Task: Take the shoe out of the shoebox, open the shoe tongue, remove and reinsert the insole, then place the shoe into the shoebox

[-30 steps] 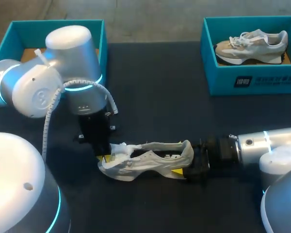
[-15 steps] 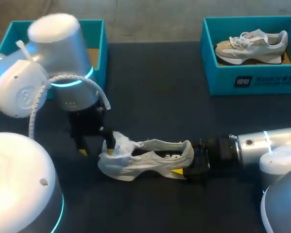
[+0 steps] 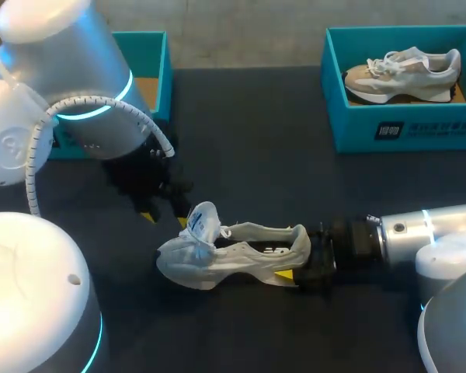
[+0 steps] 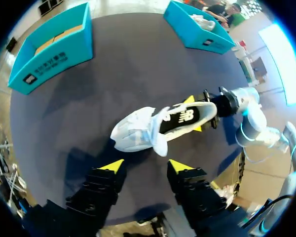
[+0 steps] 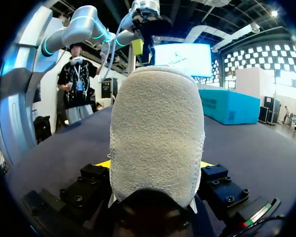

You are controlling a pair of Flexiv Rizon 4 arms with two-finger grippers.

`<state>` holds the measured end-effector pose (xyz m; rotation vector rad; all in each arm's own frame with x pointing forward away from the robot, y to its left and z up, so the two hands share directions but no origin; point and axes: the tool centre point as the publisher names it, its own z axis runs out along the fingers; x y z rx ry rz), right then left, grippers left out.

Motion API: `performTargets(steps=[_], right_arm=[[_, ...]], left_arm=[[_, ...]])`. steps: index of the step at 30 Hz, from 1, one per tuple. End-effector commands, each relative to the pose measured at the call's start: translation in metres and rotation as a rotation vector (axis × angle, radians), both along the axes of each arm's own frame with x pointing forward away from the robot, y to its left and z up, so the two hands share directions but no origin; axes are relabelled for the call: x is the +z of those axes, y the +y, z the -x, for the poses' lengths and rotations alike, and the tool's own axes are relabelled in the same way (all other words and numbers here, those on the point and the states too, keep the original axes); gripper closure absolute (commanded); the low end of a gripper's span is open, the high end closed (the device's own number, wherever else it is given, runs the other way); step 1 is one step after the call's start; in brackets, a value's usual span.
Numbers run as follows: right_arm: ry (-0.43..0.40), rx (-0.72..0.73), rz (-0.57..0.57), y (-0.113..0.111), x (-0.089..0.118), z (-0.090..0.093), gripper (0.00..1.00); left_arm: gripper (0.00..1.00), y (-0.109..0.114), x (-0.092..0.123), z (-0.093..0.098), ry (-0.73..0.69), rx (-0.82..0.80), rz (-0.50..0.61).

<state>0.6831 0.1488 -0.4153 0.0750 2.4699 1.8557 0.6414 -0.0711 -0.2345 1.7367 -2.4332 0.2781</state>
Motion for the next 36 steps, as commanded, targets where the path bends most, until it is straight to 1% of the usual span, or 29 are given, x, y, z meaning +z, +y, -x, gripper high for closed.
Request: performTargets(steps=[1,4,8,13,18,20,23,25,36], right_arm=[[0.000,-0.002,0.003,0.001,-0.001,0.001,1.00],[0.000,-0.002,0.003,0.001,-0.001,0.001,1.00],[0.000,-0.002,0.003,0.001,-0.001,0.001,1.00],[0.000,-0.002,0.003,0.001,-0.001,0.001,1.00],[0.000,-0.002,0.003,0.001,-0.001,0.001,1.00],[0.000,-0.002,0.003,0.001,-0.001,0.001,1.00],[0.000,-0.002,0.003,0.001,-0.001,0.001,1.00],[0.000,-0.002,0.003,0.001,-0.001,0.001,1.00],[0.000,-0.002,0.003,0.001,-0.001,0.001,1.00]], left_arm=[[1.00,-0.012,0.013,-0.005,0.013,-0.090,-0.018],[1.00,-0.019,0.020,-0.003,0.018,-0.210,-0.015],[1.00,-0.028,0.028,0.002,0.036,-0.410,-0.001],[1.00,-0.039,0.037,0.007,0.070,-0.629,0.050],[1.00,-0.053,0.040,0.015,0.072,-0.774,0.043],[1.00,-0.060,0.039,0.018,0.065,-0.830,0.009],[1.00,-0.068,0.037,0.025,0.055,-0.879,-0.031],[1.00,-0.073,0.038,0.027,0.043,-0.878,-0.044],[1.00,-0.073,0.038,0.027,0.043,-0.878,-0.044]])
